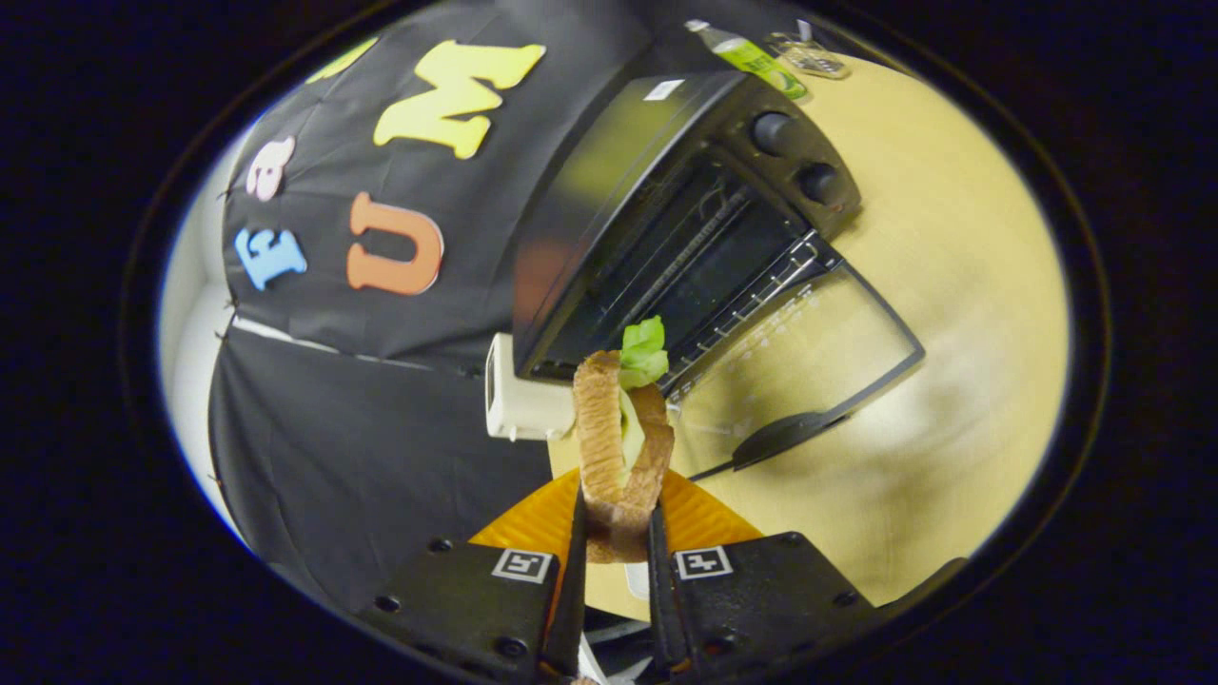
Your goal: Open the toaster oven, put the food inside, and close the toaster oven door.
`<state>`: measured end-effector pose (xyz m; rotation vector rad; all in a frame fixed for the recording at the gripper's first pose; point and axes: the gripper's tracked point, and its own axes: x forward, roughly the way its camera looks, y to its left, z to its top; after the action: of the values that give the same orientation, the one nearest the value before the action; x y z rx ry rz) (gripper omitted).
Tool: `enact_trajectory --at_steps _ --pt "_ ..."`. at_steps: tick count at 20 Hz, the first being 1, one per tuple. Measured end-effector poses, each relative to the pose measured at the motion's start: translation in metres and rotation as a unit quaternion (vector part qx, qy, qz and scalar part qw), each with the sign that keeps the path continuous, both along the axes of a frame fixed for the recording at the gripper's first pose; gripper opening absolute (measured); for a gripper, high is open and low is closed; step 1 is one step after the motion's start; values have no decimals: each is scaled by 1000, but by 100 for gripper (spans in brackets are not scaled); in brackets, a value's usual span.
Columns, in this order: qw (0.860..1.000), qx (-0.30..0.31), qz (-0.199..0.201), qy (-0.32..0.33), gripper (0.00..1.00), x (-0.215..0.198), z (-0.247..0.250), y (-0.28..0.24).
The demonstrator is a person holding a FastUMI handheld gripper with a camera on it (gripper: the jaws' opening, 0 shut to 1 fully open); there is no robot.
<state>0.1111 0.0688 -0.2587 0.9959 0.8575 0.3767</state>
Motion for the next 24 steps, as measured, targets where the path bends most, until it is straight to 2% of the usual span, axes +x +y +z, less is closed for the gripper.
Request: enact_trajectory --at_steps 2,11,16,18,21,24 --pt "999 23 -36 -5 34 22 -4 -5" --pt "986 65 -145 -53 34 117 -21 -7" --pt "969 91 -217 -74 36 147 -25 -16" --pt "968 99 -222 -66 39 151 -32 -10" --pt "973 91 -207 -44 52 149 -39 4" --pt "983 38 -177 -42 72 144 -37 12"
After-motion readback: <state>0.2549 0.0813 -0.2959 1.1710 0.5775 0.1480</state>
